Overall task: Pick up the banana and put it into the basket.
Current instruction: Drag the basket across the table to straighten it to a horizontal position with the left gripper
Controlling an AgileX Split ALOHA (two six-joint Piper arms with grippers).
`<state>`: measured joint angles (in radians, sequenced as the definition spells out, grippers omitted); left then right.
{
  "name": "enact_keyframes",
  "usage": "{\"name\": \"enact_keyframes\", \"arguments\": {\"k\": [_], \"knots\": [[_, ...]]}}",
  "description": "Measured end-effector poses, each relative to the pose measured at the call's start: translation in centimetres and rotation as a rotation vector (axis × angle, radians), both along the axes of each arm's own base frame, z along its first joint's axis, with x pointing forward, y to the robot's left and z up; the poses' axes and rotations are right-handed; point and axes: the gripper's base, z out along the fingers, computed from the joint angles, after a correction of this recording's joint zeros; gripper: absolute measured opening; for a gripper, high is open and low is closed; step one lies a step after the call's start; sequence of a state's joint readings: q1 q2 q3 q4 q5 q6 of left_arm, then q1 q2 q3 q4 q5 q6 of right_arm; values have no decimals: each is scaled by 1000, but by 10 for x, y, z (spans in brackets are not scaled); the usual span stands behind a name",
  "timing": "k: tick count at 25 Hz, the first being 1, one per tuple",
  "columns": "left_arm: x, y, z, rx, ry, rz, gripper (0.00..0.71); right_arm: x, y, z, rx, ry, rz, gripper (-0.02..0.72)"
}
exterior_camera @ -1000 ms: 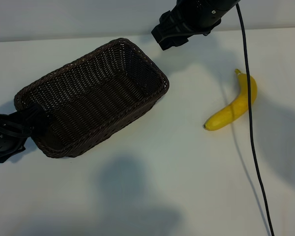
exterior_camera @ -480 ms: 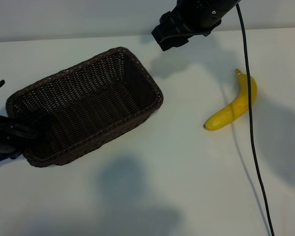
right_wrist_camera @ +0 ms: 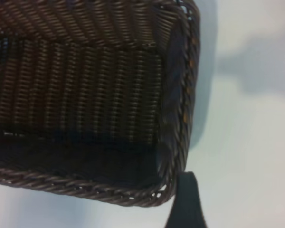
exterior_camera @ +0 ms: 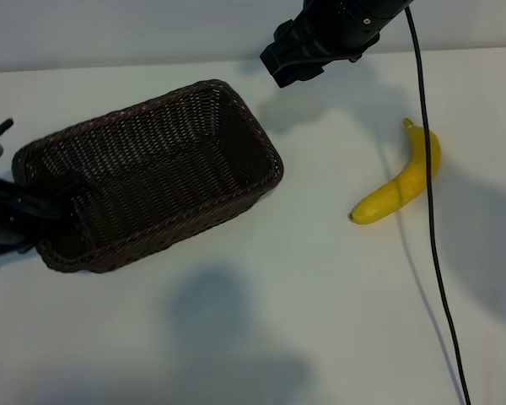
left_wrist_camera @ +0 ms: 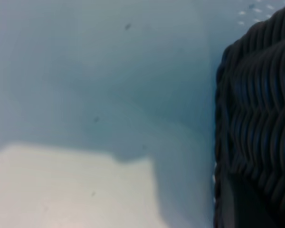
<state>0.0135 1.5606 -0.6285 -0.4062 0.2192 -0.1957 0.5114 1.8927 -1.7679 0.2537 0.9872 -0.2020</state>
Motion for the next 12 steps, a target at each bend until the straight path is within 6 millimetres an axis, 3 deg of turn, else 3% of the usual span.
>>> {"name": "enact_keyframes", "arguments": {"k": [12], "knots": [[36,-11,45,-20,-79,-270,166,0,0,0,-1,-1,-1,563]]}}
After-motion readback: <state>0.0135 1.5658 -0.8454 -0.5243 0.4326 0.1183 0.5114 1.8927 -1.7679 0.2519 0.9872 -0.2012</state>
